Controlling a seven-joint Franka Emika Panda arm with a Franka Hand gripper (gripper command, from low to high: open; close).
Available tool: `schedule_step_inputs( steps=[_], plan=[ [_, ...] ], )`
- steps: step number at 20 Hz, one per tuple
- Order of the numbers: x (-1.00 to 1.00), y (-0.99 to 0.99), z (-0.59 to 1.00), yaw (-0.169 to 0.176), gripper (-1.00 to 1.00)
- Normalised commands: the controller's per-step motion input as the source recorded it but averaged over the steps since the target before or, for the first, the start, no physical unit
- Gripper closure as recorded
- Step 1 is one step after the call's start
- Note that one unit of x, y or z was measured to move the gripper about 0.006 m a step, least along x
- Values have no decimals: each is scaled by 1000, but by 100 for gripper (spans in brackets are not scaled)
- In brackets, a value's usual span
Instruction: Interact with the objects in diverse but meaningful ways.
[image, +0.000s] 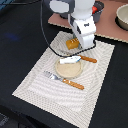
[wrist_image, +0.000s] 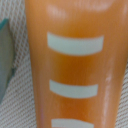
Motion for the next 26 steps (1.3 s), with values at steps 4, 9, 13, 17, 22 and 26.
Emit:
schedule_step_inputs(
  steps=[4,9,13,17,22,26],
  plan=[
    [183,226,1000,-9,-100],
    [191,219,1000,-9,-100],
    [247,151,789,-3,-100],
    [236,69,391,0,-100],
    [178,-4,84,-1,-100],
    [209,-149,0,-47,-100]
  ],
)
